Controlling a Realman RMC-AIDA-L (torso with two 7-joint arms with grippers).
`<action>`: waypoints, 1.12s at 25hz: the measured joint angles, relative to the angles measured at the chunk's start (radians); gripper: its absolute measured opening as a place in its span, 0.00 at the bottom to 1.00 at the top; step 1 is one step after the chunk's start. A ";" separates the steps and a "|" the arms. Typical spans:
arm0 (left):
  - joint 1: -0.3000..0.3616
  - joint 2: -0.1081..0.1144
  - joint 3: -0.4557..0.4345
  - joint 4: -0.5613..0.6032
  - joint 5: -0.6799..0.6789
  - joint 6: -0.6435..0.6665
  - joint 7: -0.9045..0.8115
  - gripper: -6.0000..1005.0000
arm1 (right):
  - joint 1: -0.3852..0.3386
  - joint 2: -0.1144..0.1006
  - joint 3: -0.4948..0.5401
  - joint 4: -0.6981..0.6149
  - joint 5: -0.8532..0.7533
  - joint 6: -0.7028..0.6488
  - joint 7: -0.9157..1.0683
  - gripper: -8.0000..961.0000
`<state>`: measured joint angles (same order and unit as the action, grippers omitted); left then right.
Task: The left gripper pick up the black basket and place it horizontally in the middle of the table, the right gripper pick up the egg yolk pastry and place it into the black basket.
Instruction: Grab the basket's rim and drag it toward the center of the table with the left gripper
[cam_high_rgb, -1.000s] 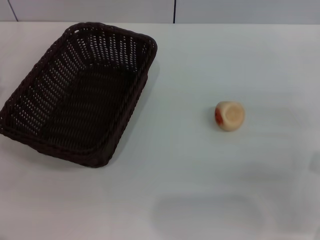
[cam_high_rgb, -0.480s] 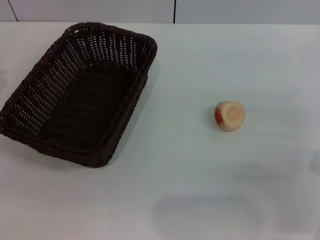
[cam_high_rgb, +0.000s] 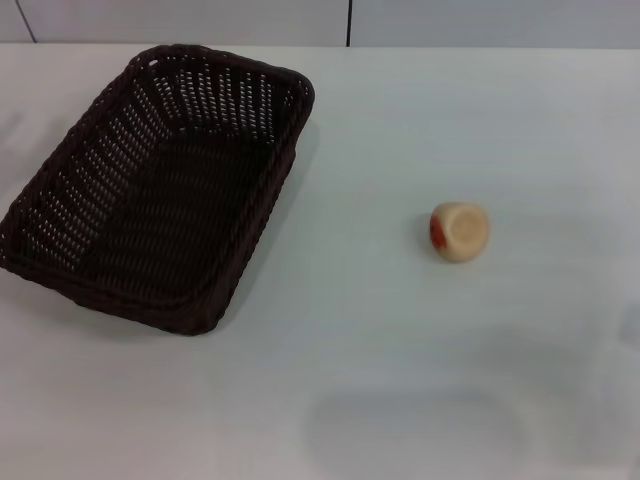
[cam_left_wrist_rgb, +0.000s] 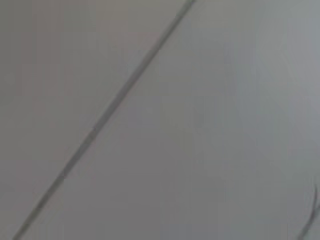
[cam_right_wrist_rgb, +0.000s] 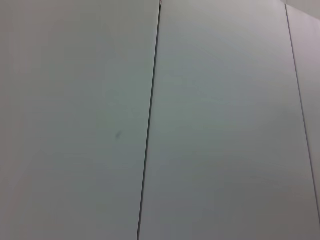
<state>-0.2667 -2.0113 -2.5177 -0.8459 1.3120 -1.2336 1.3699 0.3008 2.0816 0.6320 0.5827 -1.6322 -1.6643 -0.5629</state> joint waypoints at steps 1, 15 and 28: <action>-0.007 0.003 0.001 -0.029 0.047 0.003 -0.043 0.79 | 0.000 0.000 0.000 0.000 0.000 0.000 0.000 0.52; -0.138 0.006 0.124 -0.467 0.852 -0.006 -0.584 0.78 | -0.005 0.002 0.000 0.006 0.012 -0.008 0.000 0.52; -0.246 -0.040 0.254 -0.493 1.219 -0.069 -0.648 0.77 | -0.008 0.003 0.000 0.008 0.013 -0.008 0.000 0.52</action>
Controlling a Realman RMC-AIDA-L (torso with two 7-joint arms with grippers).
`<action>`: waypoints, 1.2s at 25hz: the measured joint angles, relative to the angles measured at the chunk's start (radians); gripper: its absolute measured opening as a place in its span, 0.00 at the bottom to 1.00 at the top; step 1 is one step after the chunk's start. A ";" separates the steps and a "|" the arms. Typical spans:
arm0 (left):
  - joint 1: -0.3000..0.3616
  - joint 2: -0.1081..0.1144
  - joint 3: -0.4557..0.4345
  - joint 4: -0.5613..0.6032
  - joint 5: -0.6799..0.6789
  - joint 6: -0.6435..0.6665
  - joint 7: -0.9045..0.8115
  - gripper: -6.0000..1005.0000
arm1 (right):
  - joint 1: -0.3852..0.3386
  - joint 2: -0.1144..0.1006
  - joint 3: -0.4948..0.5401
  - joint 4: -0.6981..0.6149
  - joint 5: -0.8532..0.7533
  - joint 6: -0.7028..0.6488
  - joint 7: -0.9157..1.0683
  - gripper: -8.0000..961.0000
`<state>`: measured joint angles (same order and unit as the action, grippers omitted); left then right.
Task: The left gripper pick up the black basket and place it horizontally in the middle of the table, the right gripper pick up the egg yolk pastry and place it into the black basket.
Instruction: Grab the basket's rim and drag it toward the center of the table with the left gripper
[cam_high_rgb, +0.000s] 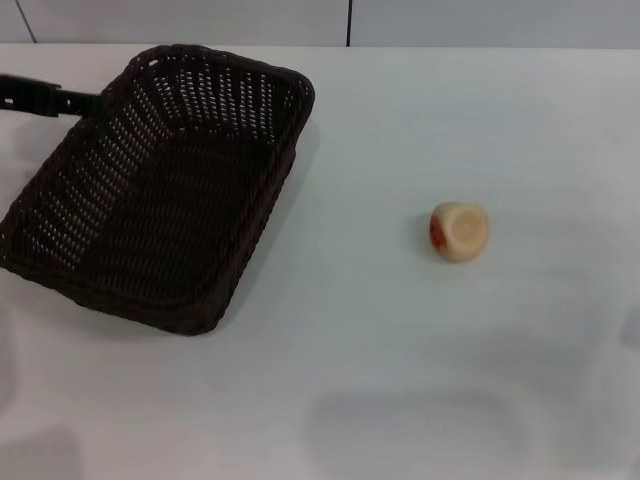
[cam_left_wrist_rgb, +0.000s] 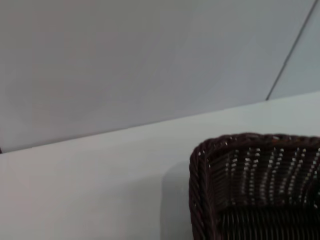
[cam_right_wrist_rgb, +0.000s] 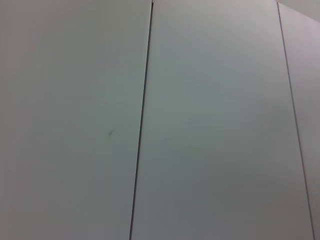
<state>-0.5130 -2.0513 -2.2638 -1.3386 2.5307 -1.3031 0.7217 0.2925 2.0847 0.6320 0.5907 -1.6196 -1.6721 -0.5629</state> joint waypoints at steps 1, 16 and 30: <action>0.000 0.000 0.007 0.001 0.006 0.002 -0.001 0.77 | 0.000 0.000 0.000 0.000 0.000 0.000 0.000 0.52; -0.003 -0.004 0.030 0.079 0.036 0.035 0.012 0.76 | 0.002 0.000 -0.005 0.001 0.000 0.000 0.000 0.51; -0.009 -0.004 0.088 0.139 0.069 0.061 0.019 0.76 | 0.002 0.000 -0.008 0.003 -0.005 -0.001 0.000 0.51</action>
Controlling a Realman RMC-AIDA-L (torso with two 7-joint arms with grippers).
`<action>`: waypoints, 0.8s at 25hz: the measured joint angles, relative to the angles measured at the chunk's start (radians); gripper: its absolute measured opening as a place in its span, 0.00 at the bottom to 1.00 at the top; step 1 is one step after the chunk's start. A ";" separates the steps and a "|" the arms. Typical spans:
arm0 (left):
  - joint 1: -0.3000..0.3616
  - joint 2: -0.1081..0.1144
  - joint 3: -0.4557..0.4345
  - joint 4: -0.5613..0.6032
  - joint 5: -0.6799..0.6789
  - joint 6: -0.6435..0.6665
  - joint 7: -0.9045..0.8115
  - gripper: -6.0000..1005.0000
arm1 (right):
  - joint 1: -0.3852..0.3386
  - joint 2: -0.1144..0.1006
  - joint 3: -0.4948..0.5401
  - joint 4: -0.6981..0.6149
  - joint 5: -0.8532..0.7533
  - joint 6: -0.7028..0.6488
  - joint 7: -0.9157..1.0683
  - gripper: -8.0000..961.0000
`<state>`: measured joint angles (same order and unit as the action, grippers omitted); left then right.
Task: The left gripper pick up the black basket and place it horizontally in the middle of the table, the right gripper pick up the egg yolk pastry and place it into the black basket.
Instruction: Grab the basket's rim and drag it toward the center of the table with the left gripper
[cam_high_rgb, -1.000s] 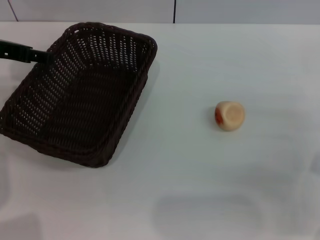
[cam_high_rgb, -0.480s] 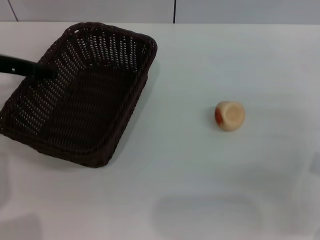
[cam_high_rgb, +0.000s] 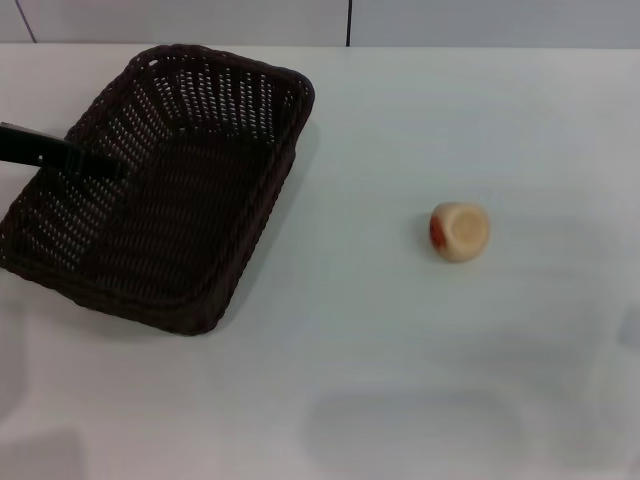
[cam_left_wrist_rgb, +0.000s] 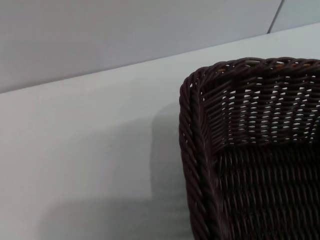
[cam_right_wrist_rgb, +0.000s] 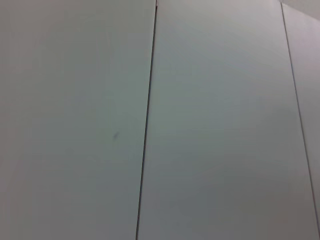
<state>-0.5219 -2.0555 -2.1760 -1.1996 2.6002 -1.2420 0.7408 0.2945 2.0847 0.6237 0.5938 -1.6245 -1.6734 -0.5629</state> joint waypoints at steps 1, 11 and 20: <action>-0.001 0.000 0.000 0.001 0.003 0.000 0.000 0.76 | 0.000 0.000 0.000 0.000 0.000 0.000 0.000 0.51; 0.002 0.000 0.051 -0.001 0.022 0.018 0.002 0.52 | -0.001 -0.002 -0.001 0.000 -0.002 0.000 0.000 0.50; -0.003 0.000 0.053 -0.005 0.022 0.021 0.002 0.29 | -0.003 -0.002 -0.001 -0.003 0.001 0.000 0.000 0.50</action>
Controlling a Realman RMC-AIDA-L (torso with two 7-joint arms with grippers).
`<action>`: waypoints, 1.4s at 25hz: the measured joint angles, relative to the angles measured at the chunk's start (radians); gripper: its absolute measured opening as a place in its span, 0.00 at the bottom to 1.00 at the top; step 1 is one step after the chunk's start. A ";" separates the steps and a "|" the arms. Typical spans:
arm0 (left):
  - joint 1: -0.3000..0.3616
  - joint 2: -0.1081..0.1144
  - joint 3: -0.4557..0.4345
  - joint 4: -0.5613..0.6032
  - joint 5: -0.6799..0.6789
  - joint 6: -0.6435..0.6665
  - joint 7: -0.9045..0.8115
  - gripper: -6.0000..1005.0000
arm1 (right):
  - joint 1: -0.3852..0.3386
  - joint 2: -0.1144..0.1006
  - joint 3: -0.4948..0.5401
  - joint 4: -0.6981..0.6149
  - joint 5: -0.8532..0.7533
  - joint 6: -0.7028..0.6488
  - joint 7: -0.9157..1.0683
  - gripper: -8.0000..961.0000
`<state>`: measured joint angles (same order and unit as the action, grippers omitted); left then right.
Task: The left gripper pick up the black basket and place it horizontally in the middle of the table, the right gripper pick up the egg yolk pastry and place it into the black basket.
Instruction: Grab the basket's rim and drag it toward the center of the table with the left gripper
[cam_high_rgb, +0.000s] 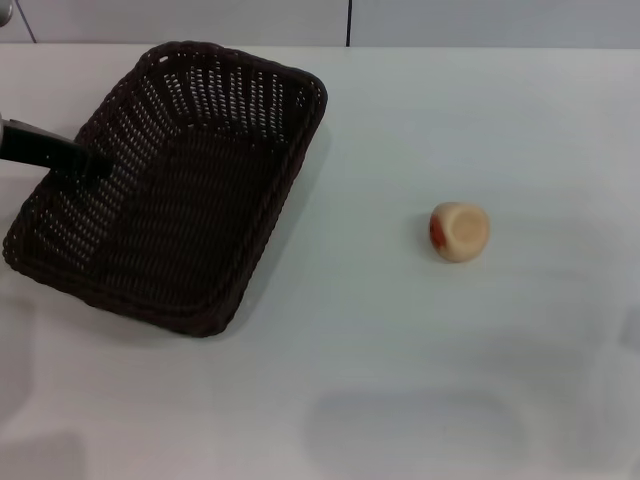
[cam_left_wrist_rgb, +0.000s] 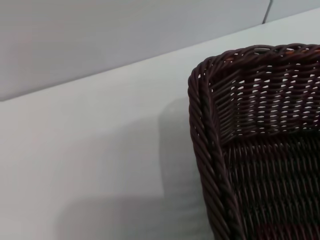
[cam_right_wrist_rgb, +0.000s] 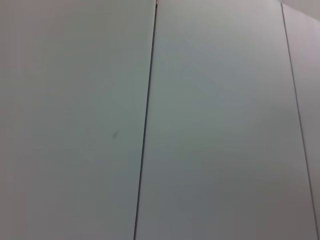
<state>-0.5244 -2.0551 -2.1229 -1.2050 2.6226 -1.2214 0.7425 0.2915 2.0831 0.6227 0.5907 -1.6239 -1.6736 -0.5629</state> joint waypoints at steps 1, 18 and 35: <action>-0.001 0.001 0.000 -0.001 0.000 0.002 0.000 0.28 | 0.000 0.000 0.000 0.000 0.001 0.000 0.000 0.50; -0.059 0.049 -0.079 -0.068 -0.348 -0.069 0.424 0.21 | -0.017 0.002 0.000 0.008 0.004 -0.026 0.000 0.49; -0.130 0.073 -0.088 -0.141 -0.514 -0.345 0.764 0.20 | -0.071 0.002 -0.001 0.048 0.004 -0.073 -0.006 0.49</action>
<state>-0.6542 -1.9824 -2.2105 -1.3460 2.1084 -1.5659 1.5066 0.2208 2.0847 0.6216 0.6386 -1.6197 -1.7470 -0.5692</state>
